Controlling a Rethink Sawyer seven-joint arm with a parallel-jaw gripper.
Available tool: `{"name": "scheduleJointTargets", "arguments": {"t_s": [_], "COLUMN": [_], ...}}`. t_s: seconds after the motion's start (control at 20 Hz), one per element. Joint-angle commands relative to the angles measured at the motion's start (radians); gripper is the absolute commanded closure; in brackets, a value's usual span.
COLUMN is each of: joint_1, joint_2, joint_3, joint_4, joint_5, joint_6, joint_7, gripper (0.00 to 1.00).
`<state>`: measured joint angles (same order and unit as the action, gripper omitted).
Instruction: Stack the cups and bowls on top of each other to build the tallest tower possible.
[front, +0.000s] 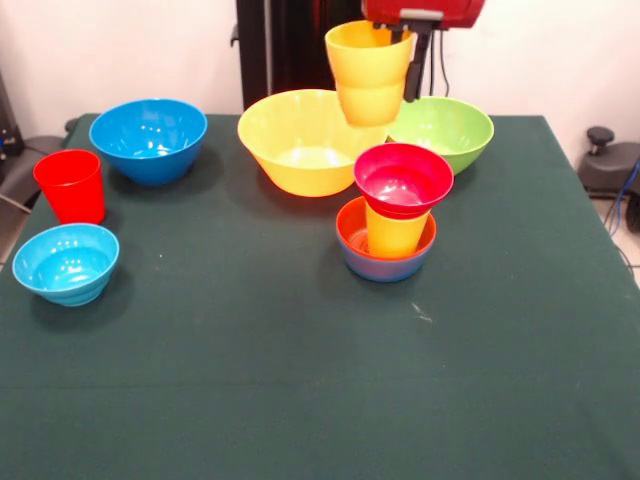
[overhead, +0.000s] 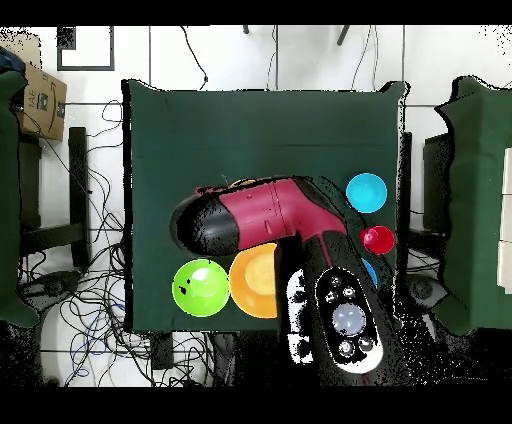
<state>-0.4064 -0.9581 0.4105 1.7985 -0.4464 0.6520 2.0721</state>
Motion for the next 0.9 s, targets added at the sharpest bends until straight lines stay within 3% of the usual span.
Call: {"name": "scheduleJointTargets", "arguments": {"t_s": [0.05, 0.9], "joint_1": [0.066, 0.163], "joint_2": [0.119, 0.149], "joint_3": [-0.115, -0.205], "joint_4": [0.030, -0.004], "joint_5": [-0.028, 0.048], "joint_6": [-0.086, -0.115], "joint_7": [0.196, 0.189], "gripper": [1.00, 1.00]}}
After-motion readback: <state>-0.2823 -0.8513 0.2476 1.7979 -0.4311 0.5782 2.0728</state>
